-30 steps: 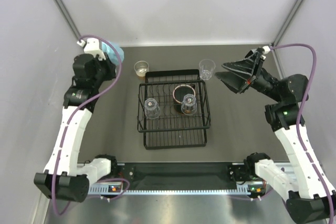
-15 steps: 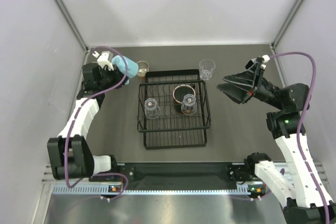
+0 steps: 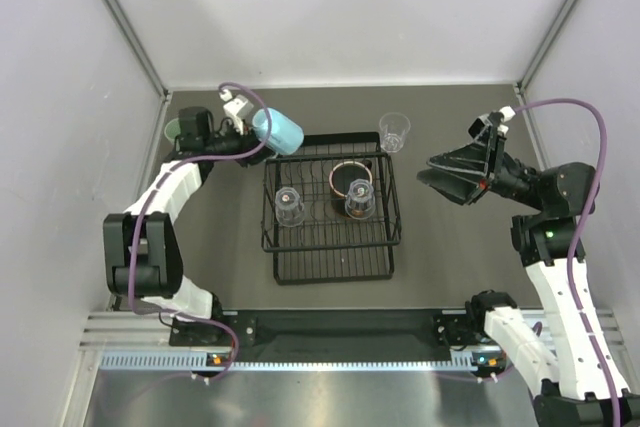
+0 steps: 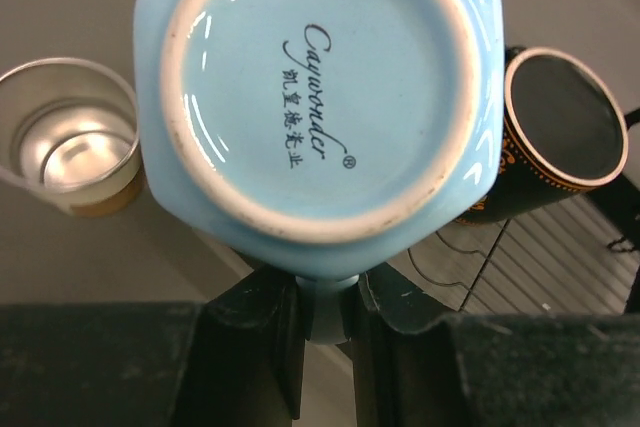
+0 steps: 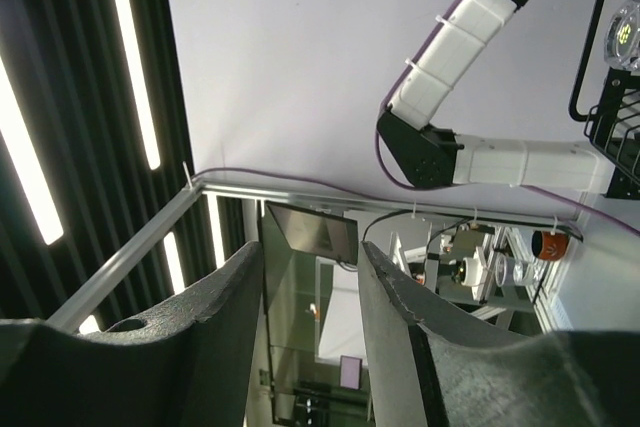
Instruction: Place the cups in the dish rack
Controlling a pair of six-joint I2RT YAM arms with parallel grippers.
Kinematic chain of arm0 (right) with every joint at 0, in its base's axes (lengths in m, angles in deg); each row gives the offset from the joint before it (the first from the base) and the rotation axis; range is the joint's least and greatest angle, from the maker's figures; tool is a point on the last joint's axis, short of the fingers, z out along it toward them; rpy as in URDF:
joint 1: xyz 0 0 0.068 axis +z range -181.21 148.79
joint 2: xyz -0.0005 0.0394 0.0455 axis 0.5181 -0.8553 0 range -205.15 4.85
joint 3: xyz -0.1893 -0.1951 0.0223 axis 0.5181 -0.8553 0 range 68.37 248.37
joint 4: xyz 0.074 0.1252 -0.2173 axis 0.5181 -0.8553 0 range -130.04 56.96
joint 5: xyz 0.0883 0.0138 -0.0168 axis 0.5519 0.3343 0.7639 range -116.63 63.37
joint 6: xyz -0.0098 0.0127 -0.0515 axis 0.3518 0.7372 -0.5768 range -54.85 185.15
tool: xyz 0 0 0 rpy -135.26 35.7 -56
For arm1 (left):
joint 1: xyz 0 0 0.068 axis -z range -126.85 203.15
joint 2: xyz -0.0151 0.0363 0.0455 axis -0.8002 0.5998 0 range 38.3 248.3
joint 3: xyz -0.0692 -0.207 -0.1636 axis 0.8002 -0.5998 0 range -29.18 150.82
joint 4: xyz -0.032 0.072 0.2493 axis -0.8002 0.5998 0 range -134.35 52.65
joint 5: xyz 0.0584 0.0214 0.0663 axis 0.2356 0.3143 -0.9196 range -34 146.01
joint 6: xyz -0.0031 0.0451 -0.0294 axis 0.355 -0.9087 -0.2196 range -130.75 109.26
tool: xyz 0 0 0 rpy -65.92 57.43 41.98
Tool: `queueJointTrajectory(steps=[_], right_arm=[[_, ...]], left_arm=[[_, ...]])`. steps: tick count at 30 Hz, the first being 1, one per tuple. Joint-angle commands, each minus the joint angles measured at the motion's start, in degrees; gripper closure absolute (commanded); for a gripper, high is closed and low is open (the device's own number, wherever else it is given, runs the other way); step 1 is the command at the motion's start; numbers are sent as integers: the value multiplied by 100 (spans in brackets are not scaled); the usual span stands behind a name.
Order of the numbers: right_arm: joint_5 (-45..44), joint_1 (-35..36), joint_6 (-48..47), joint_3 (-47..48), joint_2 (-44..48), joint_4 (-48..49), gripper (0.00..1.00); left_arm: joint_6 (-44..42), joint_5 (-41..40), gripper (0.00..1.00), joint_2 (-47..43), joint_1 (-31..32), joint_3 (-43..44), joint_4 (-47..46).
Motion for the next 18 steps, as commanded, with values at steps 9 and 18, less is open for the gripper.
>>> queueJointTrajectory(steps=[9, 18], right_arm=[[532, -233, 627, 114, 76, -50, 58], [779, -365, 600, 132, 58, -50, 59]], left_arm=[[-2276, 44, 100, 863, 970, 1221, 1310], [-2532, -432, 100, 970, 1428, 940, 1452]])
